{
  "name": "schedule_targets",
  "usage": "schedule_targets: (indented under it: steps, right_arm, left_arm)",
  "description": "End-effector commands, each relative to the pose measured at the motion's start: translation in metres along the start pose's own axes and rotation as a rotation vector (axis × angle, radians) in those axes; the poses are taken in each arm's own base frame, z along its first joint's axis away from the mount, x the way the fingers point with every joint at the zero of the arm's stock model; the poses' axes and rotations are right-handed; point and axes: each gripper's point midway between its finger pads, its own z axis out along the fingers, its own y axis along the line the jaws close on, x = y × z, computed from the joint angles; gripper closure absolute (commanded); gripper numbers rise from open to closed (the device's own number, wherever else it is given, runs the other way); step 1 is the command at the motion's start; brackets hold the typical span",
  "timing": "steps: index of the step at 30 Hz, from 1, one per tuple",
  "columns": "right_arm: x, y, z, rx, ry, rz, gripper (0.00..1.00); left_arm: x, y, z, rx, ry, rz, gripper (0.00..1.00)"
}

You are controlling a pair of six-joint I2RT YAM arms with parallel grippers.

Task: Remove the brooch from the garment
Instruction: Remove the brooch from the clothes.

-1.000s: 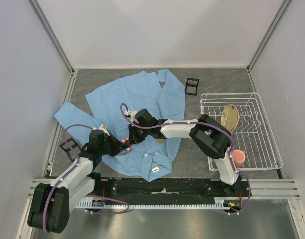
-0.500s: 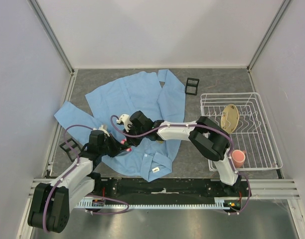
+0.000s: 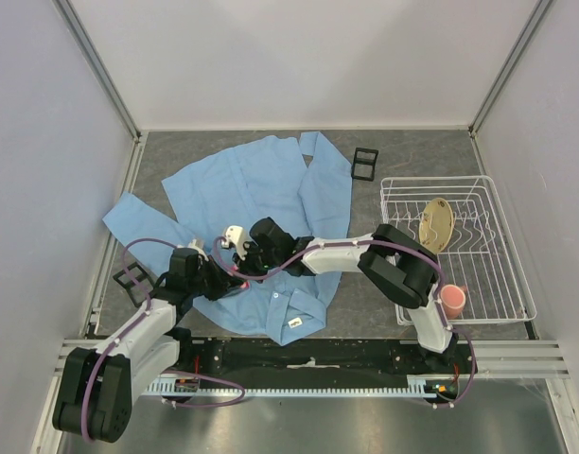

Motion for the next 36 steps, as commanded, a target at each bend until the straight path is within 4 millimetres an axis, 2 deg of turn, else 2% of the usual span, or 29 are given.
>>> schedule_targets:
  steps: [1, 4, 6, 7, 10, 12, 13, 14, 16, 18, 21, 22, 26, 31, 36]
  right_arm:
    - [0.0, 0.057, 0.018, -0.197, -0.039, 0.059, 1.0]
    - [0.009, 0.038, 0.008, -0.148, -0.052, 0.192, 1.0]
    - [0.015, 0.029, 0.002, -0.144, -0.077, 0.261, 1.0]
    - [0.015, 0.021, -0.002, -0.143, -0.089, 0.303, 1.0]
    - [0.019, 0.021, -0.006, -0.198, -0.094, 0.328, 1.0]
    - [0.02, 0.026, -0.006, -0.246, -0.087, 0.329, 1.0]
    - [0.022, 0.024, -0.005, -0.252, -0.085, 0.338, 1.0]
    - [0.026, 0.024, -0.005, -0.256, -0.08, 0.348, 1.0]
    - [0.025, 0.021, -0.006, -0.262, -0.094, 0.355, 1.0]
    - [0.025, 0.019, -0.008, -0.267, -0.102, 0.365, 1.0]
    - [0.026, 0.018, -0.009, -0.263, -0.105, 0.372, 1.0]
    - [0.027, 0.018, -0.01, -0.265, -0.105, 0.376, 1.0]
    - [0.026, 0.014, -0.011, -0.261, -0.114, 0.385, 1.0]
    - [0.023, 0.009, -0.016, -0.27, -0.143, 0.421, 1.0]
    - [0.02, 0.004, -0.02, -0.277, -0.175, 0.437, 1.0]
  left_arm:
    - [0.014, -0.024, -0.006, 0.113, 0.078, 0.057, 0.98]
    - [0.012, -0.026, -0.01, 0.118, 0.053, 0.044, 0.96]
    - [0.009, -0.025, -0.011, 0.109, 0.031, 0.028, 0.86]
    - [0.01, -0.024, -0.013, 0.102, 0.029, 0.023, 0.75]
    - [0.002, -0.03, -0.018, 0.109, -0.012, 0.016, 0.61]
    - [-0.004, -0.036, -0.022, 0.118, -0.038, 0.016, 0.56]
    - [-0.006, -0.037, -0.024, 0.114, -0.047, 0.017, 0.46]
    - [-0.009, -0.034, -0.026, 0.086, -0.059, 0.012, 0.42]
    - [-0.017, -0.039, -0.03, 0.078, -0.082, 0.014, 0.19]
    - [-0.022, -0.038, -0.031, 0.052, -0.099, -0.003, 0.08]
    - [-0.026, -0.027, -0.027, 0.001, -0.12, -0.038, 0.08]
    - [-0.026, -0.027, -0.026, 0.003, -0.121, -0.041, 0.14]
    - [-0.023, -0.017, -0.021, -0.025, -0.112, -0.059, 0.16]
    - [-0.022, -0.007, -0.02, -0.064, -0.111, -0.05, 0.02]
    - [-0.034, -0.01, -0.021, -0.035, -0.165, -0.038, 0.04]
